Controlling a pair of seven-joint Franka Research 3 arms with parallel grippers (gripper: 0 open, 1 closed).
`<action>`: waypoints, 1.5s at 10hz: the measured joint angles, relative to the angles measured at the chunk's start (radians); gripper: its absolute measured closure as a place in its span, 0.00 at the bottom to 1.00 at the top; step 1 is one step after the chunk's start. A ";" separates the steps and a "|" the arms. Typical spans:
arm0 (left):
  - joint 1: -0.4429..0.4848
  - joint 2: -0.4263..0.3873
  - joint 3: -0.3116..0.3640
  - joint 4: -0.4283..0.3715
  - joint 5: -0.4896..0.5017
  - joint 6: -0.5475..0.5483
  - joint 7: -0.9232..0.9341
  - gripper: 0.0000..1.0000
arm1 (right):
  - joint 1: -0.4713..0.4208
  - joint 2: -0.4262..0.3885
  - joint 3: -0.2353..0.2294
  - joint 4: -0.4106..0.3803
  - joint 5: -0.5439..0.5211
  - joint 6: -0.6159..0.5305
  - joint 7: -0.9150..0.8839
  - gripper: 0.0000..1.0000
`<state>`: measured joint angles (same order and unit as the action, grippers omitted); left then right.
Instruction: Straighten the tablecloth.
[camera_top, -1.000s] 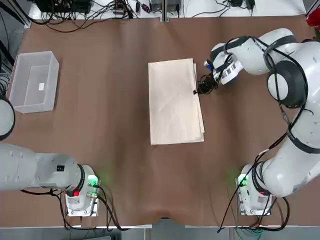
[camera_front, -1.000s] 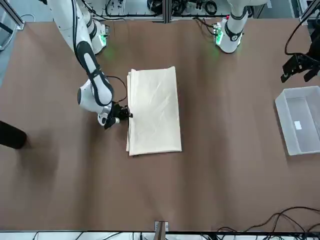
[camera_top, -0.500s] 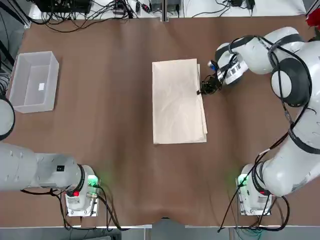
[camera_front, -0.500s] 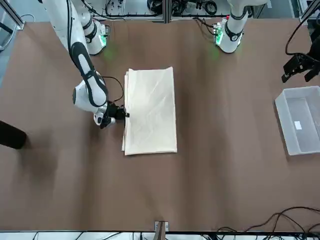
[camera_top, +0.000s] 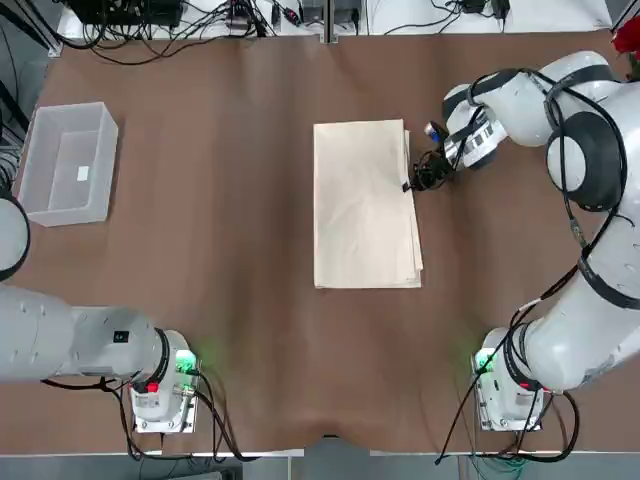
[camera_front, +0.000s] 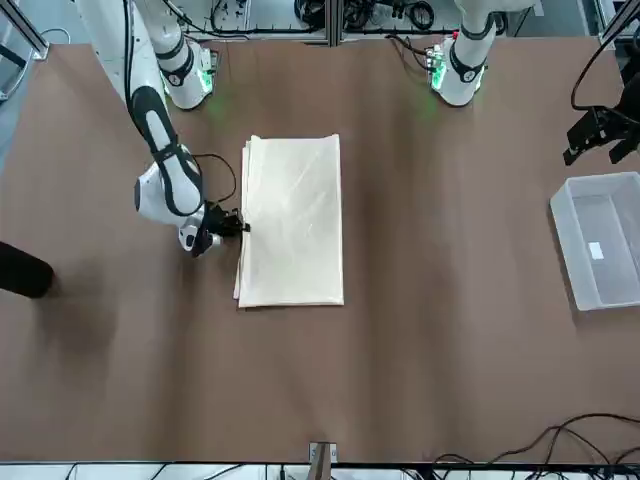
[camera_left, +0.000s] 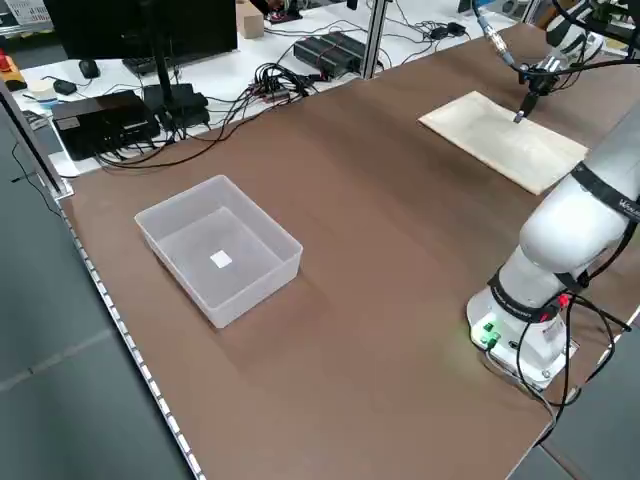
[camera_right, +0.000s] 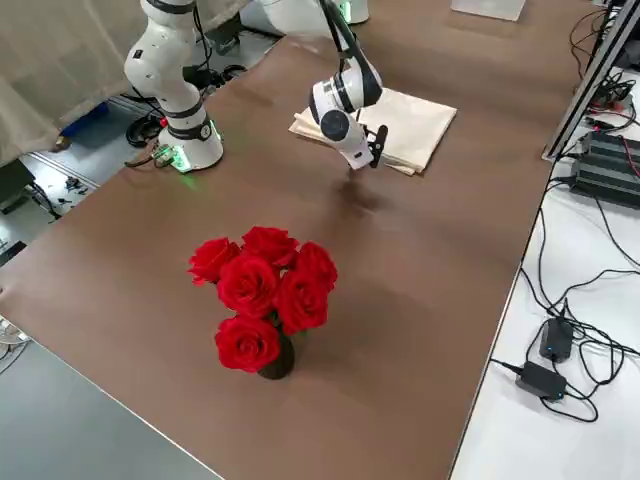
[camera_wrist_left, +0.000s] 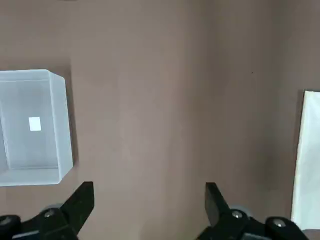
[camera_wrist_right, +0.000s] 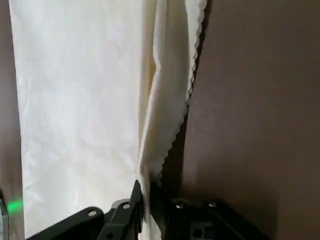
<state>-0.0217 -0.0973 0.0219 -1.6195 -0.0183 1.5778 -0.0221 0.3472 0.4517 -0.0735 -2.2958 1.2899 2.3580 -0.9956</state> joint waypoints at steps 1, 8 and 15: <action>0.000 0.000 0.000 0.000 0.000 0.000 0.000 0.02 | -0.001 -0.002 -0.017 -0.003 -0.019 -0.018 -0.001 0.92; 0.000 0.003 0.000 0.000 0.000 0.000 0.000 0.02 | -0.026 -0.004 -0.095 -0.009 -0.130 -0.120 -0.015 0.92; 0.000 0.007 0.000 0.000 0.000 0.000 0.000 0.02 | -0.032 -0.004 -0.161 -0.015 -0.180 -0.181 -0.042 0.92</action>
<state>-0.0219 -0.0907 0.0222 -1.6196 -0.0183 1.5778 -0.0221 0.3150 0.4480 -0.2344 -2.3112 1.1096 2.1767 -1.0371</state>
